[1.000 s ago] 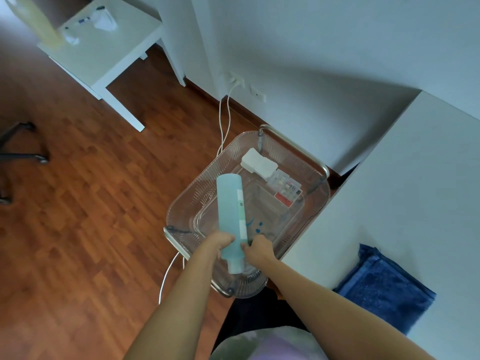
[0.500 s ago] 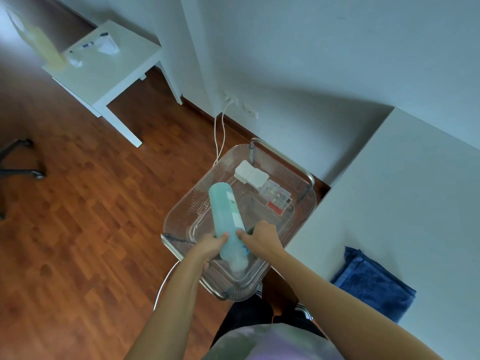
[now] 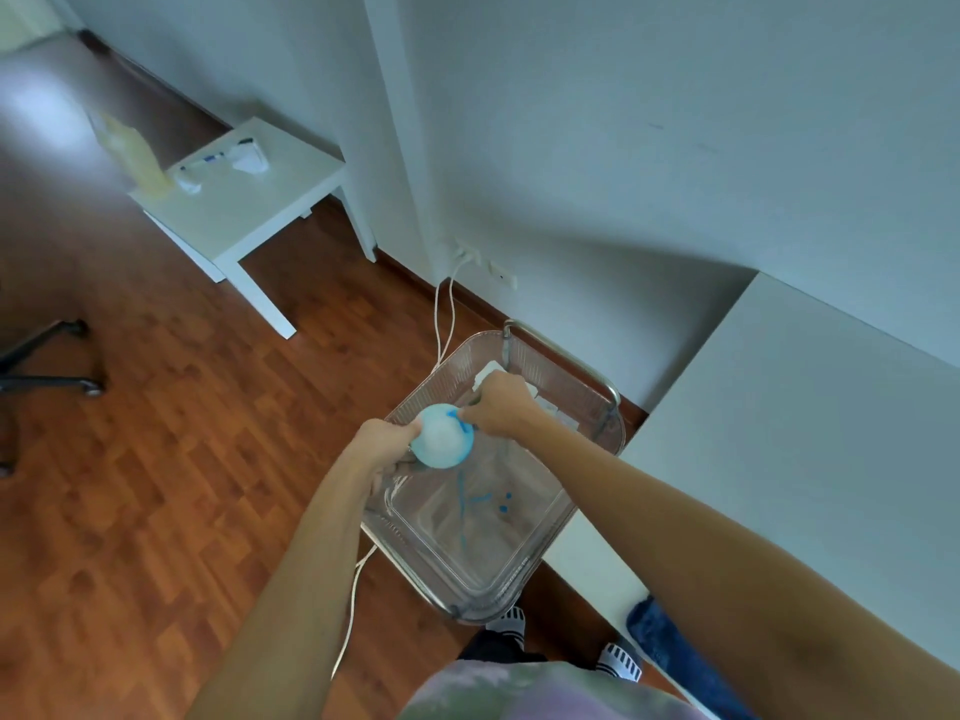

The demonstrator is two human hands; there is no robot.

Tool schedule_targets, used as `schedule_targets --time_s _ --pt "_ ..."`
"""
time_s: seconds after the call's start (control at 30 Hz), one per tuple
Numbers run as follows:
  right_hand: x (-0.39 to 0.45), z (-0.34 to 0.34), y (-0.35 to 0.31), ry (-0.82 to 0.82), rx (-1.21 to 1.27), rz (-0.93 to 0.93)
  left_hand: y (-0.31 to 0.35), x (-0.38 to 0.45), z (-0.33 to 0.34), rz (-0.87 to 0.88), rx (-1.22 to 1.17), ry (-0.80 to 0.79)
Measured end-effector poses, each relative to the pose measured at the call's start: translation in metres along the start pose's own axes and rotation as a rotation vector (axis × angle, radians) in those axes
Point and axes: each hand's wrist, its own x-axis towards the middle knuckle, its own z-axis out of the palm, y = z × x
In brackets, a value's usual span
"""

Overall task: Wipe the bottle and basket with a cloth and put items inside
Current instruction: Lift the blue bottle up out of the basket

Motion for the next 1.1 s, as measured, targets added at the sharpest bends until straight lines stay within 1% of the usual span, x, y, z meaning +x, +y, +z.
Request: schedule_targets --time_s 0.13,0.27,0.33,0.4,0.53,0.7,0.8,0.87,0.93,0.97,1.03,1.1 --pt "0.008 -0.003 -0.009 0.051 -0.004 -0.038 0.012 0.006 -0.010 0.068 0.037 0.060" --pt "0.014 -0.007 -0.013 0.086 0.064 0.011 0.013 0.023 -0.017 0.132 0.074 0.155" --pt "0.015 -0.008 -0.012 0.090 0.086 0.042 0.014 0.031 -0.017 0.190 0.107 0.225" --pt "0.014 -0.007 -0.011 0.115 0.116 0.078 0.018 0.036 -0.016 0.252 0.111 0.249" --pt "0.011 -0.005 -0.003 0.166 0.222 0.181 0.026 0.040 -0.010 0.345 0.132 0.222" --pt "0.000 0.006 0.006 0.188 0.405 0.328 0.031 0.042 -0.005 0.394 0.203 0.114" --pt "-0.006 0.013 0.007 0.216 0.481 0.334 0.029 0.039 -0.005 0.395 0.207 0.084" --pt "-0.010 0.015 0.007 0.215 0.516 0.314 0.023 0.034 -0.004 0.408 0.187 0.102" --pt "-0.016 0.016 0.012 0.210 0.550 0.288 0.016 0.027 0.002 0.432 0.136 0.172" --pt "-0.020 0.015 0.017 0.213 0.566 0.274 0.011 0.022 0.006 0.443 0.112 0.231" --pt "-0.033 0.011 0.032 0.209 0.600 0.251 0.001 0.007 0.020 0.466 0.073 0.381" --pt "-0.052 0.005 0.053 0.208 0.623 0.234 -0.012 -0.010 0.037 0.526 0.024 0.516"
